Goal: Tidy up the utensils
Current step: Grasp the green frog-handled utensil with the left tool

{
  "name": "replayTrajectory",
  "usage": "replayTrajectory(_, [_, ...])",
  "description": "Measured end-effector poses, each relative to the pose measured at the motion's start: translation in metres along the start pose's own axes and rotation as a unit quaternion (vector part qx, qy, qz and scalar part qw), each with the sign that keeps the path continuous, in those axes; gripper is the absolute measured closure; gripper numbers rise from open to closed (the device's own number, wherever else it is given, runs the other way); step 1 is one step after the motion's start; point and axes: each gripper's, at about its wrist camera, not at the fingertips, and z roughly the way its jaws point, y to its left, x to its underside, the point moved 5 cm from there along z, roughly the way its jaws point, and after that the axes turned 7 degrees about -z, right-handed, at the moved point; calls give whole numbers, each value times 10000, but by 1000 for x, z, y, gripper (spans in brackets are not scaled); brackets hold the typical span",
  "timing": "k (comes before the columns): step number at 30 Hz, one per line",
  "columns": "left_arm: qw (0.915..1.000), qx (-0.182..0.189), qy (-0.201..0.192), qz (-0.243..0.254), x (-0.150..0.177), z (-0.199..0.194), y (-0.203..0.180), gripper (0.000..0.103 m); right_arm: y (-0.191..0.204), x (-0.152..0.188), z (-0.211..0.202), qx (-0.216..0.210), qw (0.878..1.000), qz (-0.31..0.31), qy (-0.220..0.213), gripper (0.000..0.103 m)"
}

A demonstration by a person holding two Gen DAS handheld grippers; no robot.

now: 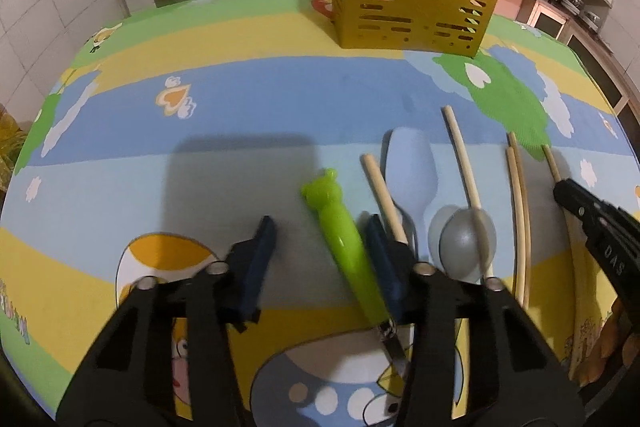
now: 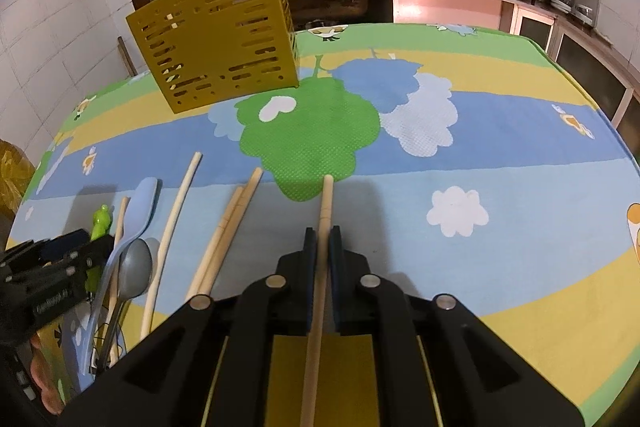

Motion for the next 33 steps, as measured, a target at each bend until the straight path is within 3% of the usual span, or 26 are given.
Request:
replayTrajectory(3, [10000,11,32,-5,-8,4,0,78,0,0,1,28,10000,-28,-4,96])
replayTrajectory(10, [9999,-21,64,83,-26,14,-5,80,-3,-2,2,31,10000,31,-1,96])
replayTrajectory(18, [9987,-154,-299,383,-24,15,-11,79,-3,-3,2,145,9999,-1,1,95])
replayTrajectory(19, [9987,-134,-320,373,-23,15,-11,79,-4,-3,2,167,9999,-14,-2,93])
replayTrajectory(21, [9987,-87,-351,351,-23,14,-10,79,-4,-3,-1,256,9996,-23,-71,65])
replayTrajectory(22, [9988,-61,-363,322,-22,14,-9,78,-5,-3,-3,300,9995,-17,-132,43])
replayTrajectory(23, [9989,-36,-370,283,-22,13,-8,78,-6,-4,-7,359,9991,-26,-216,43])
replayTrajectory(27, [9993,-6,-363,90,-21,12,-2,72,-9,-4,-8,459,9987,-68,-223,45])
replayTrajectory(29, [9994,-12,-352,-22,-20,11,2,64,-10,-2,-6,414,9990,-39,-166,45])
replayTrajectory(31, [9992,-57,-374,-133,-22,10,6,47,-11,-1,-4,409,9991,20,-98,45])
replayTrajectory(33, [9987,-99,-448,-218,-24,7,11,42,-11,0,-2,432,9990,11,-56,45])
